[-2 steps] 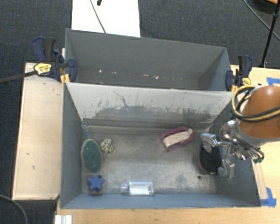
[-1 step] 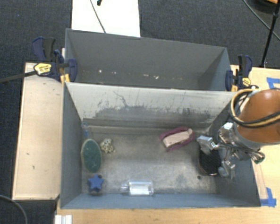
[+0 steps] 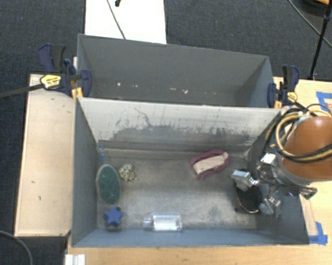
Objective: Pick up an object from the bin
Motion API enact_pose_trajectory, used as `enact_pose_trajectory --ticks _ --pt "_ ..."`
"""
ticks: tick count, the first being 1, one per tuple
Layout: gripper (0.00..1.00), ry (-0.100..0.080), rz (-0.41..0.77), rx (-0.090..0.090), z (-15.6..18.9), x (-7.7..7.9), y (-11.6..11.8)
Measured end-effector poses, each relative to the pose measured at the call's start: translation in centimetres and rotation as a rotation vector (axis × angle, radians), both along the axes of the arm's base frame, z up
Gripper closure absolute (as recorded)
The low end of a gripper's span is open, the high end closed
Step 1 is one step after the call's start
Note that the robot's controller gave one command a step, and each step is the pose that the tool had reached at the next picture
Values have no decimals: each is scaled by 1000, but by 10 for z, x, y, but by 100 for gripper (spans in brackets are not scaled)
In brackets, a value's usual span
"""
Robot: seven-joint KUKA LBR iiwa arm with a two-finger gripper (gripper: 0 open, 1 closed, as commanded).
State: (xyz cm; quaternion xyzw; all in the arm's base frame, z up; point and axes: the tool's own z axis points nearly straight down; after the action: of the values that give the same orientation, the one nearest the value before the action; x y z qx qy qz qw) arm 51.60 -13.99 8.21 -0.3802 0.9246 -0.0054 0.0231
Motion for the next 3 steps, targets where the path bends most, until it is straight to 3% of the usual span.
enact_pose_trajectory --ticks 1,2,3 --pt "0 18 22 -4 -2 7 3" --pt "0 9 37 -2 -1 1 3" --pt "0 27 113 3 -3 6 6"
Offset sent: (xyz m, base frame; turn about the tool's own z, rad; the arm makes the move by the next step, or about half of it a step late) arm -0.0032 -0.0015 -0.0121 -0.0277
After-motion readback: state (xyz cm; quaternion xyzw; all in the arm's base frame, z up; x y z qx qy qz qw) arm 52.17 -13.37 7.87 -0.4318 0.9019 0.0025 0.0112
